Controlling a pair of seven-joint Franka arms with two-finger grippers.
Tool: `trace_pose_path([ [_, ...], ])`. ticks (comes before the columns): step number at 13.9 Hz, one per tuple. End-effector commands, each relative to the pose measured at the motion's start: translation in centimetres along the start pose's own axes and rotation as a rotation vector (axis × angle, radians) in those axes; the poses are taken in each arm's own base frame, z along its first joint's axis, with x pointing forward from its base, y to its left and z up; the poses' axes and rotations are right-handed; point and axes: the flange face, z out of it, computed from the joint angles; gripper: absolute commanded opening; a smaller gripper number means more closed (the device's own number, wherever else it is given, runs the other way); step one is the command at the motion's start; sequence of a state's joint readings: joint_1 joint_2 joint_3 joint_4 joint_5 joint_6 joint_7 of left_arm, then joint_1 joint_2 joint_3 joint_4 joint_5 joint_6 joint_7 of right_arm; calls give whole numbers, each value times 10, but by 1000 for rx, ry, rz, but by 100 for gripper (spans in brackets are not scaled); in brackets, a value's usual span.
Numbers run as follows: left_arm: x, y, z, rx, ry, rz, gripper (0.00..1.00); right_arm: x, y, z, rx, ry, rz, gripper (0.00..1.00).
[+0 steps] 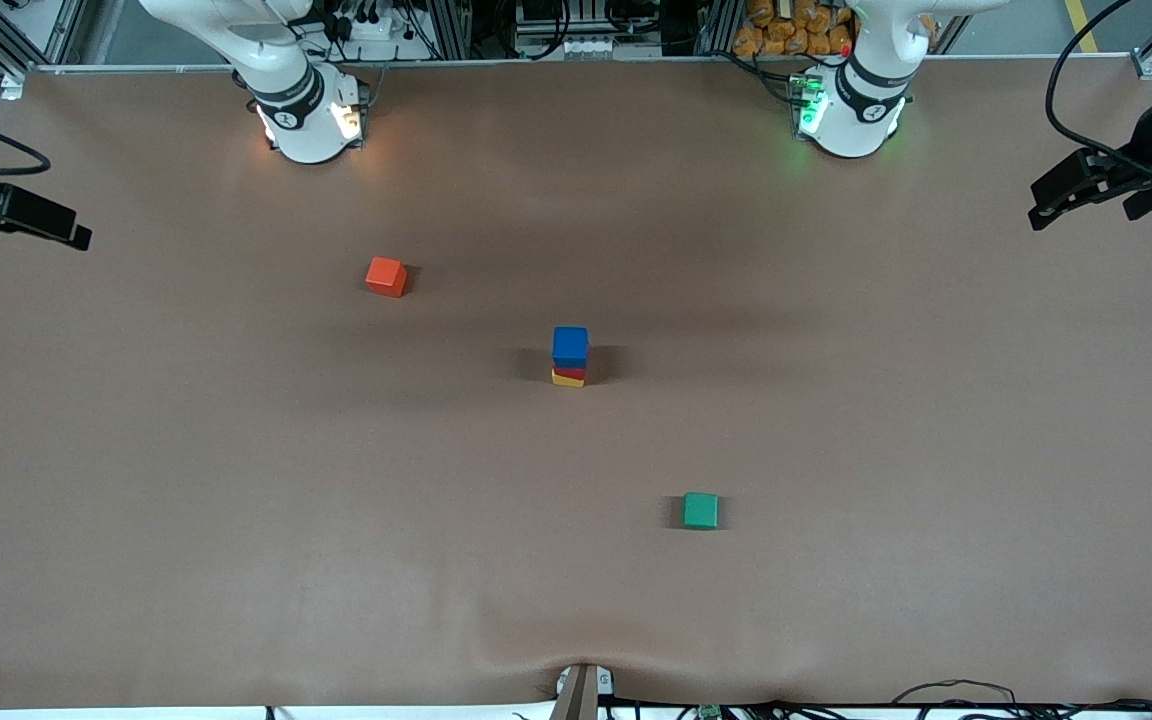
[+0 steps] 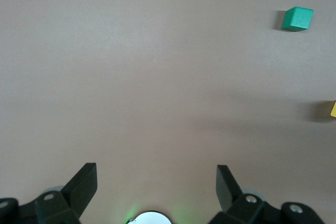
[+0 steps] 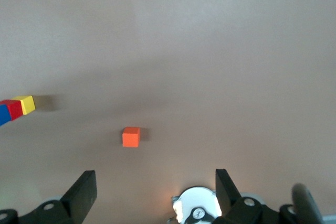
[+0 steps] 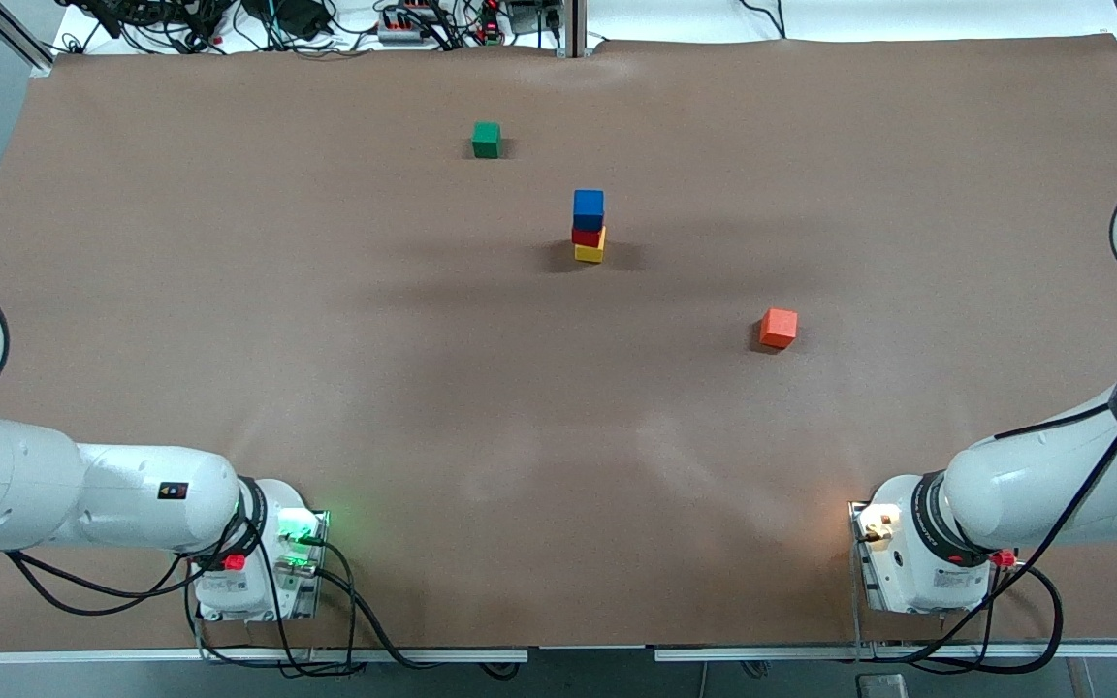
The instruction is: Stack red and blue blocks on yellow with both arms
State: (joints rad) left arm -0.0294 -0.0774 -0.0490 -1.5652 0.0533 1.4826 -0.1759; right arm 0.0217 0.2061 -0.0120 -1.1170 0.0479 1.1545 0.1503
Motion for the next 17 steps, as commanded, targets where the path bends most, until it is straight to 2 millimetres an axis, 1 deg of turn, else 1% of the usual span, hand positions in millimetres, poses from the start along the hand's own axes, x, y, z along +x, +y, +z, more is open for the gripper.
trace_pose_path([
  [1, -3, -3, -3, 0, 14, 8, 100, -34, 7, 18, -15, 31, -46, 100],
  [3, -3, -3, -3, 0, 14, 8, 100, -54, 7, 31, -32, 73, -57, 100],
  [4, -3, -3, -3, 0, 14, 8, 100, -60, 8, 35, -30, 89, -59, 100],
  [5, -3, -3, -3, 0, 14, 8, 100, -61, 8, 38, -32, 85, -60, 100],
  [8, -3, -3, -4, 0, 16, 8, 100, -59, 12, 37, -73, 92, -94, 100],
  [9, -3, -4, -5, 0, 17, 6, 100, -59, 14, 29, -84, 110, -122, 100],
  [11, -3, -10, -5, -1, 18, -3, 100, -52, 20, 15, -84, 136, -132, 100],
  [14, -3, -10, -6, -1, 19, -3, 100, -42, 15, 5, -87, 161, -135, 100],
  [16, -3, -13, -13, -4, 34, -8, 100, -37, 13, 3, -72, 166, -138, 100],
  [17, -2, -14, -12, -4, 33, -10, 100, -37, 10, 3, -71, 166, -141, 100],
])
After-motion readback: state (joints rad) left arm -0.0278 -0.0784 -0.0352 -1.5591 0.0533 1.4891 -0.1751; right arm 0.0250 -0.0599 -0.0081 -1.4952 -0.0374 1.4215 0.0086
